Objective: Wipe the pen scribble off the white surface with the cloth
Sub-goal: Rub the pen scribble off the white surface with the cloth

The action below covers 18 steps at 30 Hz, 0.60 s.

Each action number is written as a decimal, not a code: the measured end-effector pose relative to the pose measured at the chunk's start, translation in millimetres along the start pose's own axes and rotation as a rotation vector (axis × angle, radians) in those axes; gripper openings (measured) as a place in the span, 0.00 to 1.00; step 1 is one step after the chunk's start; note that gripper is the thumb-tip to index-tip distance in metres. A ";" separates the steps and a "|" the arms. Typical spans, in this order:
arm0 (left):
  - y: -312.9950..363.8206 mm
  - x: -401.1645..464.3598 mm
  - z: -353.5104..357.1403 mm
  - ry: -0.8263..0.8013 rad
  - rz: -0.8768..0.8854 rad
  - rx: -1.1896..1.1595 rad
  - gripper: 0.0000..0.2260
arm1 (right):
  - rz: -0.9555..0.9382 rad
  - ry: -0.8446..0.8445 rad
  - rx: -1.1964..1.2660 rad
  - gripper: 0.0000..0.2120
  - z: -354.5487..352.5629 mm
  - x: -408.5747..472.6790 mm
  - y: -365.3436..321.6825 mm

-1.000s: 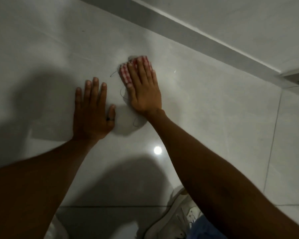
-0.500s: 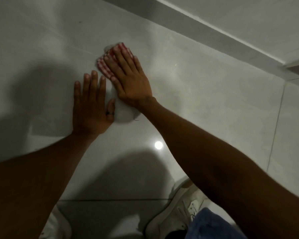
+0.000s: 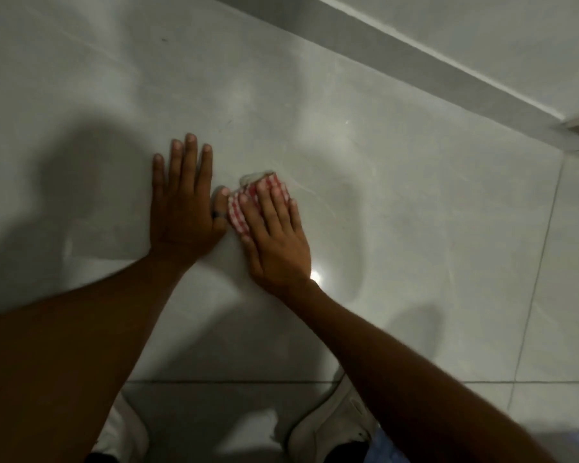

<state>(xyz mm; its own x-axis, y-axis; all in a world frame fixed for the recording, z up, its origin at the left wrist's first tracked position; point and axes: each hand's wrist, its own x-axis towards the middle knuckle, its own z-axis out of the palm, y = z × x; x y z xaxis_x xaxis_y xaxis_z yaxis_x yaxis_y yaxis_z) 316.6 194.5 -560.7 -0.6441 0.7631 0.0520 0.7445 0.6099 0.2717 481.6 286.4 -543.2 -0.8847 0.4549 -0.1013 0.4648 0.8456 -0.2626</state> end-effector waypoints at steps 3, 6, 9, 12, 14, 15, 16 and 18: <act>-1.0 -0.1 2.7 0.010 0.018 -0.008 0.31 | -0.356 -0.095 -0.038 0.29 -11.3 -0.8 38.0; -2.6 -1.3 4.1 0.019 0.000 0.003 0.31 | -0.109 -0.010 -0.049 0.28 -19.6 15.0 67.8; -1.2 -0.7 2.3 0.018 -0.007 -0.024 0.31 | 0.627 0.191 -0.040 0.29 -19.0 31.1 49.9; 0.9 1.0 1.8 0.018 -0.014 -0.020 0.31 | 0.473 0.117 -0.063 0.30 -11.3 31.4 21.4; 0.0 0.4 3.5 0.002 -0.008 -0.001 0.31 | 0.001 -0.024 -0.078 0.30 -10.0 19.9 21.5; -0.3 0.0 3.3 -0.005 -0.004 0.005 0.31 | -0.189 -0.068 -0.081 0.29 -13.9 21.0 33.1; -1.0 0.1 2.3 -0.011 -0.002 0.005 0.32 | -0.326 -0.091 -0.087 0.29 -18.6 29.5 48.0; -2.7 0.2 -0.3 -0.016 -0.004 -0.007 0.32 | -0.329 -0.072 -0.098 0.28 -28.9 59.3 68.5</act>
<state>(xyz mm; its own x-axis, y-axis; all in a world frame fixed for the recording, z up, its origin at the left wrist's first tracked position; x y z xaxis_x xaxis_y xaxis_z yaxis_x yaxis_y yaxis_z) 314.5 193.0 -561.1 -0.6443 0.7639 0.0351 0.7405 0.6118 0.2783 461.9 379.3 -539.4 -0.9862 0.1359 -0.0945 0.1526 0.9680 -0.1994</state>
